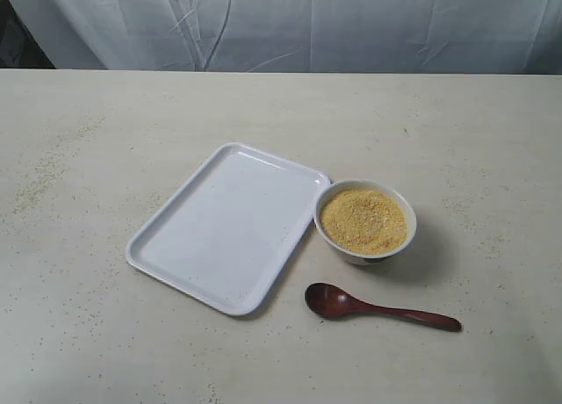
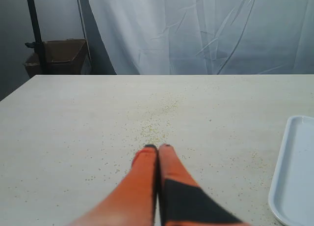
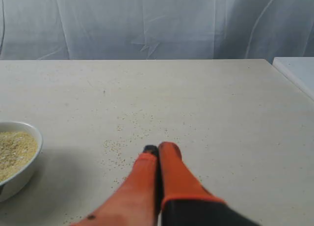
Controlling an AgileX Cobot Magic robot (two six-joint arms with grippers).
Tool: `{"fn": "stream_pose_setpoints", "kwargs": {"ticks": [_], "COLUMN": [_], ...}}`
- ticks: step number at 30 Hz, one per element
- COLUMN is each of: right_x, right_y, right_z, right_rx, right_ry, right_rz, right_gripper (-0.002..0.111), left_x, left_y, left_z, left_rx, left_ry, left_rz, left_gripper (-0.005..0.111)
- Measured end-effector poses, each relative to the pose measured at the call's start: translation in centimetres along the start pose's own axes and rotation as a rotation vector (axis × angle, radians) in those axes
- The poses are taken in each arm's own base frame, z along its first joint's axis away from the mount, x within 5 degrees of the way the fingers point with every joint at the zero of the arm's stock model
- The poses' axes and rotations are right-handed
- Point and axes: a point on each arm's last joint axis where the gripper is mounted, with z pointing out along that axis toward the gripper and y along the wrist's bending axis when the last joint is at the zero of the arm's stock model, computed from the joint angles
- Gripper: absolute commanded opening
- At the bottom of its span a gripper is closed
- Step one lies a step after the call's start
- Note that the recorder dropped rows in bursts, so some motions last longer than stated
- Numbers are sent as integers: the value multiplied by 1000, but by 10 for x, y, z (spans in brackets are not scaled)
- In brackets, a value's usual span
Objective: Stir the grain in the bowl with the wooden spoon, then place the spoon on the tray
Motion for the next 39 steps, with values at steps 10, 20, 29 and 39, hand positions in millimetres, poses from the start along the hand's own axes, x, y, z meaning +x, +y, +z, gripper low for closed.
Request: {"fn": "stream_pose_setpoints", "kwargs": {"ticks": [10, 20, 29, 39], "right_x": [-7, -48, -66, -112], "right_y": [0, -3, -5, -10], "right_z": [0, -13, -28, -29], "right_rx": [4, 37, 55, 85], "right_ry": [-73, -551, -806, -766], "right_rz": [2, 2, 7, -9], "right_gripper": [-1, -1, -1, -1], "left_x": [0, 0, 0, 0], "left_y": [0, 0, 0, 0], "left_z": [0, 0, 0, 0], "left_rx": [0, 0, 0, 0], "left_ry": [0, 0, 0, 0], "left_rz": [0, 0, 0, 0], "left_gripper": [0, 0, 0, 0]}}
